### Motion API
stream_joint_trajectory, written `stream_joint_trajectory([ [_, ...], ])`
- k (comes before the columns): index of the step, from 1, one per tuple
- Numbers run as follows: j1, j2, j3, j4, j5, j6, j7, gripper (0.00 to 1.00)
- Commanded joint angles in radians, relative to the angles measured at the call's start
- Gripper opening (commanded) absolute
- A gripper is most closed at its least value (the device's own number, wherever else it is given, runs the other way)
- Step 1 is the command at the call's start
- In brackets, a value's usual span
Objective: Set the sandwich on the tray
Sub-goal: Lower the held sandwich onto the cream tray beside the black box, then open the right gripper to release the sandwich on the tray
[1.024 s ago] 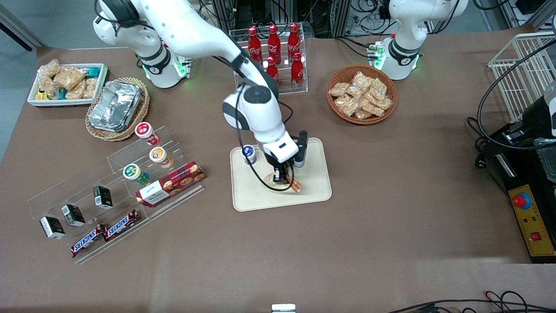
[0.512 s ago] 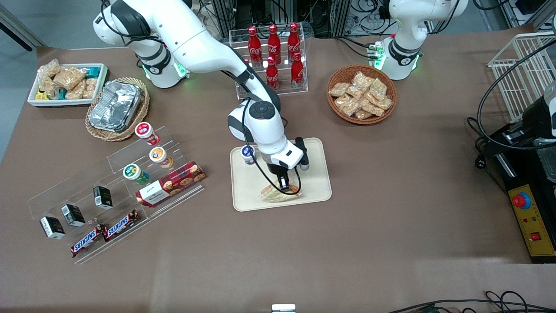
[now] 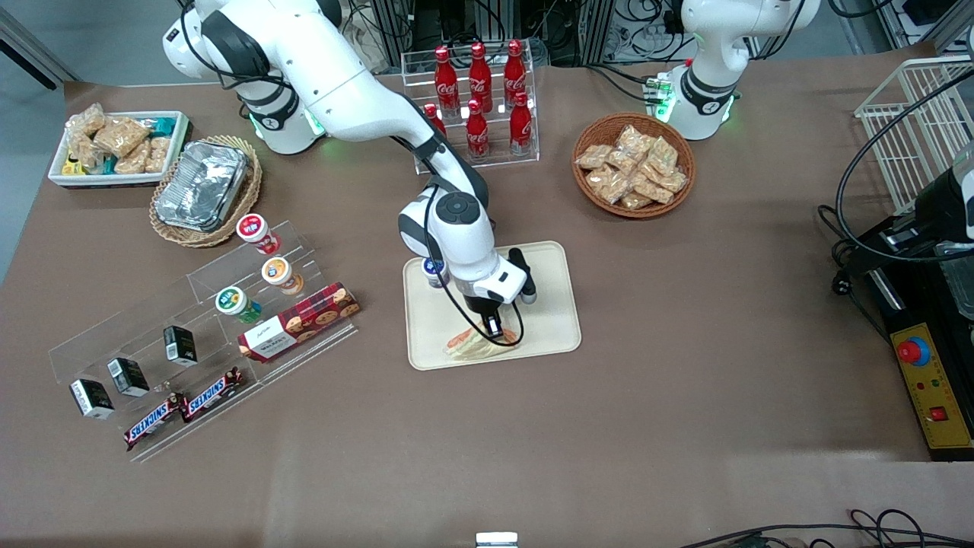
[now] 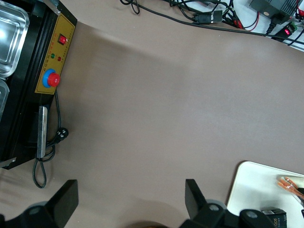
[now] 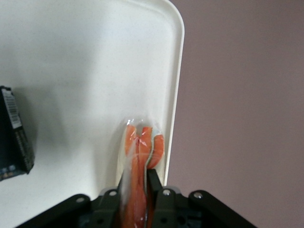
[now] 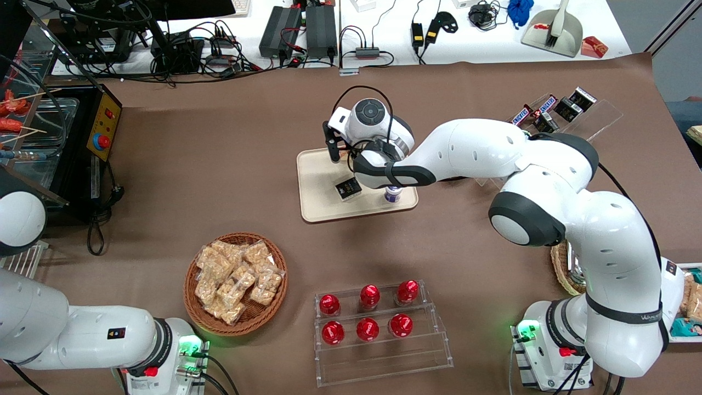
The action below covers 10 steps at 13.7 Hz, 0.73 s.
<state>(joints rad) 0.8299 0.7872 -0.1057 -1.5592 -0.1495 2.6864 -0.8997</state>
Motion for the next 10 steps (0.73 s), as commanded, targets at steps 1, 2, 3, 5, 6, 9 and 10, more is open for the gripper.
stream_joint_trajectory([
  [1,-0.005,0.029,0.000,0.033,-0.007,0.010,0.039,0.99],
  [2,-0.006,0.024,0.000,0.033,-0.004,0.009,0.041,0.99],
  [3,-0.008,0.015,0.000,0.033,0.023,0.006,0.041,0.99],
  [5,-0.003,-0.015,0.000,0.022,0.161,-0.013,0.079,0.99],
  [6,-0.002,-0.031,0.000,0.022,0.229,-0.032,0.116,0.99],
  [9,-0.005,-0.083,0.000,0.016,0.291,-0.072,0.301,0.99],
  [10,-0.008,-0.112,0.000,0.016,0.291,-0.124,0.402,0.99],
])
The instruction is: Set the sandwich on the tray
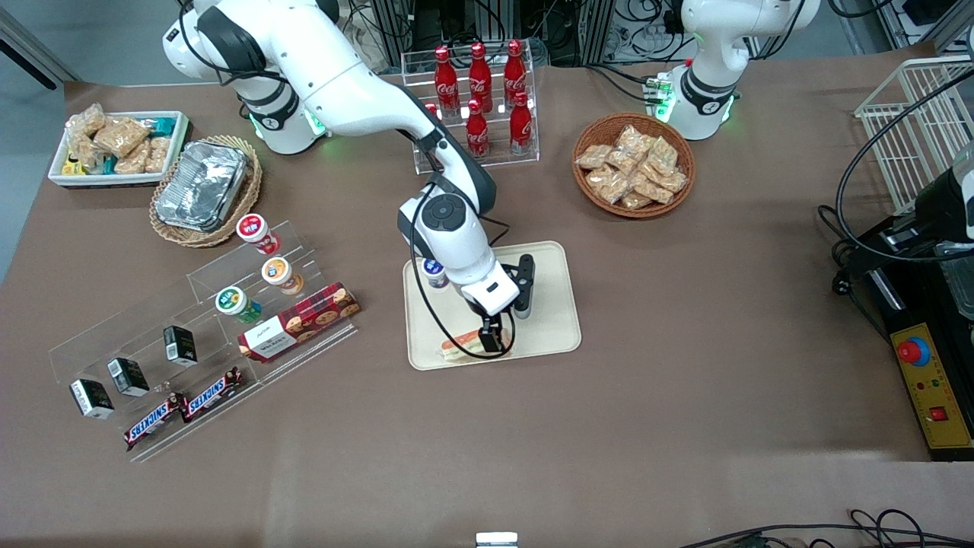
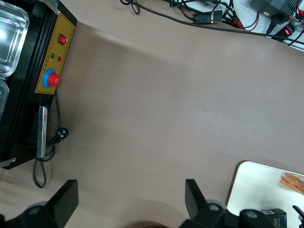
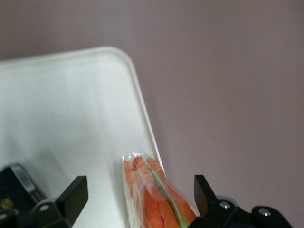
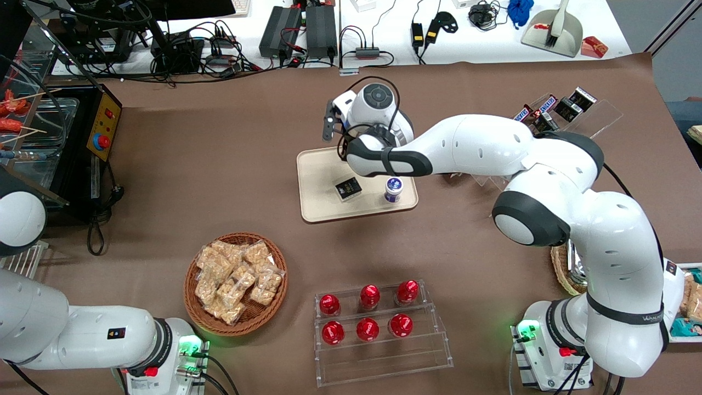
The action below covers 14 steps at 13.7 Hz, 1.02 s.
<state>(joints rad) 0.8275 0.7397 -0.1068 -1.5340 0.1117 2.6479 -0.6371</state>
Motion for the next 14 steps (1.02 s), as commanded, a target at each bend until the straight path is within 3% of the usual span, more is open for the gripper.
stream_joint_trajectory([
  [1,-0.005,-0.103,-0.004,-0.009,0.029,-0.145,0.242,0.99],
  [3,-0.007,-0.187,-0.031,-0.008,0.022,-0.314,0.376,0.99],
  [5,-0.025,-0.268,-0.111,-0.008,0.029,-0.466,0.395,0.99],
  [9,-0.204,-0.428,-0.125,-0.008,0.016,-0.734,0.396,0.99],
  [11,-0.339,-0.485,-0.120,-0.008,0.016,-0.846,0.395,0.99],
  [14,-0.503,-0.545,-0.117,-0.009,0.016,-0.949,0.433,0.99],
])
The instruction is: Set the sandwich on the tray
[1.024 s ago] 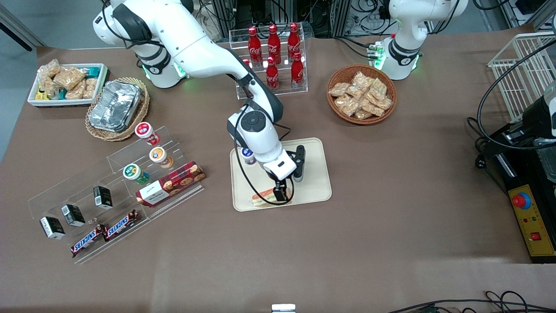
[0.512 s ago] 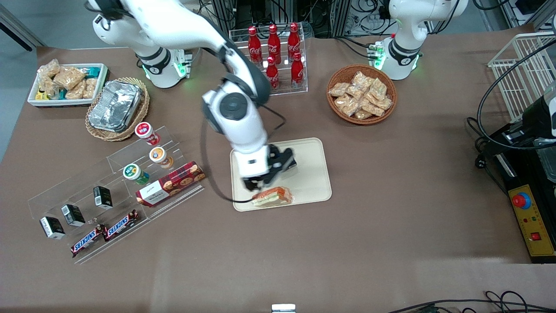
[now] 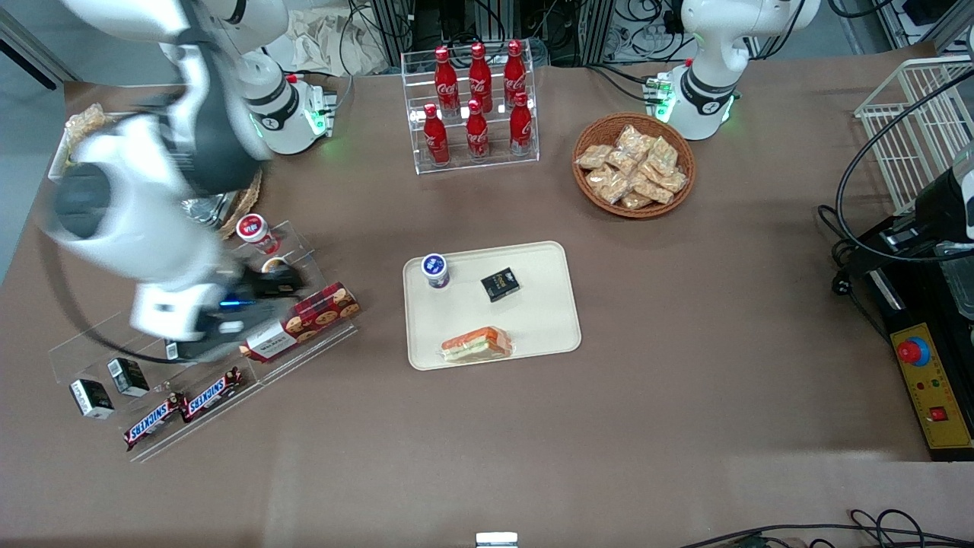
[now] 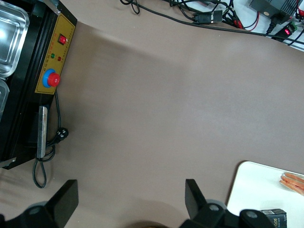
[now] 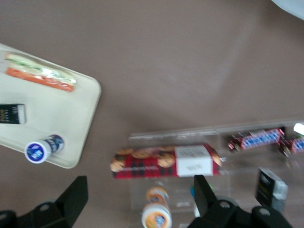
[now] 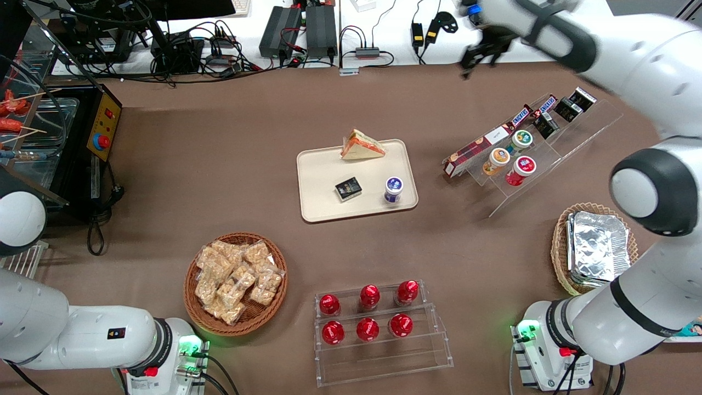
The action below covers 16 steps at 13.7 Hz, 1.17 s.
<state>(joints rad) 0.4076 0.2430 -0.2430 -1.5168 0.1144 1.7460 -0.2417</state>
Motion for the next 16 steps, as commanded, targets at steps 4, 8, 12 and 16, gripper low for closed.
stream_joint_trajectory([
  [4,-0.207,-0.126,0.022,-0.023,0.013,-0.186,0.044,0.99],
  [8,-0.275,-0.175,0.039,-0.034,-0.036,-0.214,0.160,0.99],
  [12,-0.349,-0.223,0.091,-0.063,-0.061,-0.221,0.141,0.99],
  [16,-0.400,-0.225,0.093,-0.054,-0.047,-0.227,0.127,0.99],
])
